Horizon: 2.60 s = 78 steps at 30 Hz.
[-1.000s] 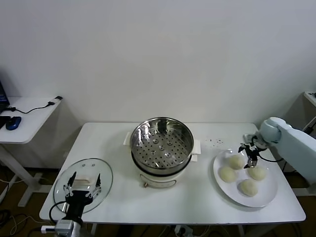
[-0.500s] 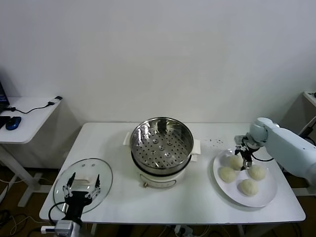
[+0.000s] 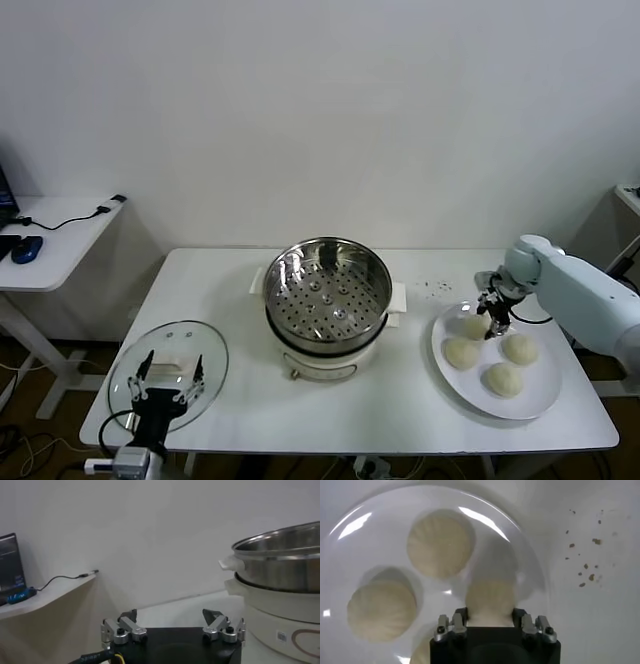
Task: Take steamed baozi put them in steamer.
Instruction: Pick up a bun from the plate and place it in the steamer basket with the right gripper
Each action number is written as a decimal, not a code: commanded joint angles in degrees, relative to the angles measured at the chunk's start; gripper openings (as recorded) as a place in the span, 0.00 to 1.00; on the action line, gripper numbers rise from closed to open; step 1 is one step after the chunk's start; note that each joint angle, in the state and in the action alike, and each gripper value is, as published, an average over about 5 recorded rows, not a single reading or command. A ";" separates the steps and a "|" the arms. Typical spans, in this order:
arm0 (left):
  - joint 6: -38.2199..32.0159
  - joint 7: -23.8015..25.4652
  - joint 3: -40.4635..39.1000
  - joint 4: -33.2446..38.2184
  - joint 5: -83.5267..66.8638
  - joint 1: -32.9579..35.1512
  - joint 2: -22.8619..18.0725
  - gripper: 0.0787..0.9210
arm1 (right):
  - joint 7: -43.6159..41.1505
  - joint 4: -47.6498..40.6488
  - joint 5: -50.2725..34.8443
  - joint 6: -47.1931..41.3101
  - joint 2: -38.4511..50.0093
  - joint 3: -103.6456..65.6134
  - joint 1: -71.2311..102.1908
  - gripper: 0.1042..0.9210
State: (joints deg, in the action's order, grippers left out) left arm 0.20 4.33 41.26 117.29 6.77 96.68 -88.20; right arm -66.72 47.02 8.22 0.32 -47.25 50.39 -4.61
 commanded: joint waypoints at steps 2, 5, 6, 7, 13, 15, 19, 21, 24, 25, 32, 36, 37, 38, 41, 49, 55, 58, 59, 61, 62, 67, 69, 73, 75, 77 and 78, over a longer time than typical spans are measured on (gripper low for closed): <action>-0.04 0.02 -0.02 0.05 0.03 0.24 0.13 0.88 | -2.60 5.99 -3.35 9.04 0.50 9.60 -14.68 0.58; -0.04 0.04 -0.01 0.18 0.02 0.55 0.29 0.88 | -4.64 10.79 -3.06 16.27 -0.88 17.07 -24.47 0.58; -0.04 0.04 -0.05 0.21 0.03 0.63 0.35 0.88 | -5.27 12.65 -3.00 18.71 -1.62 19.14 -27.66 0.58; -0.05 0.06 -0.11 0.22 0.04 0.70 0.41 0.88 | -5.59 13.99 -3.09 20.65 -2.44 20.53 -30.32 0.58; -0.22 0.22 -0.73 0.18 0.27 0.92 0.58 0.88 | -4.95 16.27 -1.69 32.57 -10.55 22.75 -40.32 0.59; -0.25 0.20 -0.83 0.19 0.31 1.03 0.60 0.88 | -3.55 15.74 0.56 35.64 -13.84 21.64 -41.47 0.58; -0.21 0.18 -1.03 0.21 0.30 1.20 0.60 0.88 | -0.31 15.18 5.72 39.93 -20.69 18.48 -40.68 0.58; -0.14 0.17 -1.15 0.24 0.30 1.25 0.62 0.88 | 0.83 15.01 8.26 41.31 -24.02 16.69 -38.66 0.59; 0.02 0.15 -1.37 0.44 0.36 1.39 0.94 0.88 | 1.47 13.91 11.50 42.57 -27.64 14.25 -34.16 0.59; 0.08 0.14 -1.42 0.57 0.38 1.46 1.10 0.88 | 1.67 13.38 12.42 42.86 -28.61 13.76 -32.66 0.59; 0.20 0.14 -1.58 1.02 0.30 2.20 1.62 0.88 | 2.41 8.42 16.31 43.43 -33.84 12.50 -24.19 0.59; 0.19 0.16 -1.73 1.22 0.34 2.35 1.46 0.88 | 2.47 3.86 17.00 43.41 -36.08 11.87 -20.79 0.59; 0.19 0.18 -1.76 1.34 0.37 2.42 1.43 0.88 | 2.50 2.49 17.52 43.50 -36.59 11.77 -20.12 0.59; 0.20 0.18 -1.81 1.48 0.41 2.47 1.37 0.88 | 2.53 1.15 18.11 43.66 -37.10 11.64 -19.57 0.59; 0.27 0.21 -2.14 1.83 0.60 2.45 1.04 0.88 | 2.58 -2.82 19.77 44.16 -38.38 11.27 -18.23 0.59; 0.46 0.16 -2.15 2.22 0.50 2.29 0.75 0.88 | 1.95 -5.86 19.67 43.98 -38.35 12.10 -17.10 0.59; 0.36 0.11 -2.13 1.89 0.38 2.48 0.78 0.88 | 1.92 -7.09 19.84 44.07 -38.73 12.42 -16.49 0.59; 0.33 0.11 -2.29 1.85 0.47 2.55 0.75 0.88 | 1.91 -7.64 19.94 44.06 -38.93 12.50 -16.06 0.59; 0.33 0.11 -2.31 1.86 0.49 2.58 0.73 0.88 | 1.92 -7.76 19.95 44.05 -38.93 12.52 -15.92 0.59; 0.31 0.10 -2.29 1.88 0.50 2.66 0.74 0.88 | 2.01 -7.94 20.00 43.99 -38.92 12.39 -15.57 0.59; 0.30 0.09 -2.27 1.88 0.49 2.69 0.74 0.88 | 2.07 -7.95 20.02 43.95 -38.91 12.30 -15.42 0.59; 0.27 0.05 -2.17 1.73 0.43 2.73 0.72 0.88 | 1.63 -6.79 20.04 43.99 -38.80 11.43 -15.72 0.70; 0.25 0.04 -2.19 1.74 0.41 2.70 0.72 0.88 | 0.96 -5.66 19.96 44.11 -38.53 11.22 -16.48 0.77; 0.31 -0.02 -2.27 1.88 0.43 2.51 0.73 0.88 | -1.00 -2.35 18.55 44.09 -36.86 10.93 -18.22 0.86; 0.37 -0.09 -2.30 1.90 0.44 2.40 0.81 0.88 | -2.05 0.08 17.01 43.84 -35.31 10.94 -19.34 0.88; 0.43 -0.17 -2.31 1.93 0.42 2.29 1.04 0.88 | -2.74 3.29 14.02 42.48 -33.12 11.24 -21.48 0.88; 0.45 -0.18 -2.30 1.96 0.42 2.26 1.17 0.88 | -2.99 5.02 11.83 41.22 -31.80 11.57 -23.05 0.88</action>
State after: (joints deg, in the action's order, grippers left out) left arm 0.61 4.15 38.97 119.29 7.17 98.94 -87.24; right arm -67.39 45.06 25.43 43.54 -83.15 61.90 -23.48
